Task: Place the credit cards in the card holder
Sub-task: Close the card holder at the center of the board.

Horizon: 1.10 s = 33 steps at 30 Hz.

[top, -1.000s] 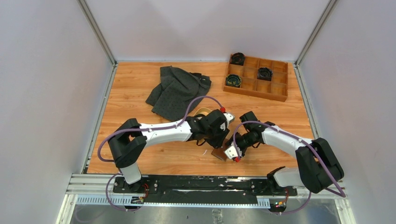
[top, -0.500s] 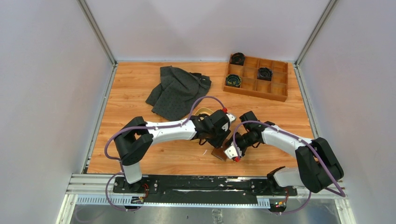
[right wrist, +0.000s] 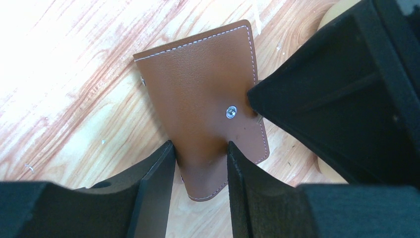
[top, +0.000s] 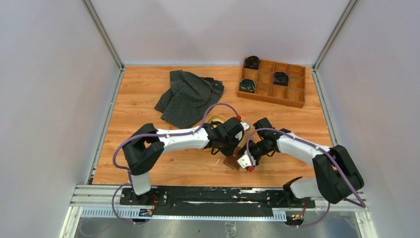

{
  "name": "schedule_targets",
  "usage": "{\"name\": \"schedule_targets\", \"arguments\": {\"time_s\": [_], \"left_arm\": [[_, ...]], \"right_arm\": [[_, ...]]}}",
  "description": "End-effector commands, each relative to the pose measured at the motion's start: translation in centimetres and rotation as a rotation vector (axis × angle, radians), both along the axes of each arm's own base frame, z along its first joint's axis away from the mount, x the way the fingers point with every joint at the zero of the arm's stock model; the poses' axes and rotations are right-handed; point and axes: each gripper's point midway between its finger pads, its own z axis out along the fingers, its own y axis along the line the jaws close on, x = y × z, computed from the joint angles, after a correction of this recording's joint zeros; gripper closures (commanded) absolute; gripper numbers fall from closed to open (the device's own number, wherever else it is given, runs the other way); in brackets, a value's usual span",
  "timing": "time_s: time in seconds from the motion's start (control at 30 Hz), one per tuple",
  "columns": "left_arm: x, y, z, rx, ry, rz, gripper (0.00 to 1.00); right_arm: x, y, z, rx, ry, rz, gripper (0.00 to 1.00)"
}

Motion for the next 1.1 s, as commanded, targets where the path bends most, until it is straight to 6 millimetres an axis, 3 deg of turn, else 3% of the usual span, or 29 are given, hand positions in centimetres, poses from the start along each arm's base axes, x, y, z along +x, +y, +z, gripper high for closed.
{"name": "schedule_targets", "arguments": {"time_s": [0.0, 0.1, 0.27, 0.73, 1.07], "left_arm": [[0.1, -0.7, -0.2, -0.012, 0.003, -0.013, 0.85], [0.3, -0.6, -0.2, -0.008, -0.010, -0.010, 1.00], [0.8, 0.1, 0.7, -0.013, -0.040, -0.001, 1.00], [-1.0, -1.3, 2.9, -0.138, 0.008, -0.100, 1.00], [-1.7, -2.0, 1.9, -0.140, 0.058, -0.134, 1.00]], "right_arm": [[-2.8, -4.1, -4.3, -0.242, 0.119, -0.048, 0.67], [-2.8, -4.1, -4.3, -0.242, 0.119, -0.048, 0.68], [-2.7, -4.1, -4.3, -0.246, 0.121, -0.051, 0.68], [-2.7, -4.1, -4.4, -0.255, 0.124, -0.057, 0.70], [-2.6, -4.1, -4.4, -0.260, 0.126, -0.060, 0.71]]}}
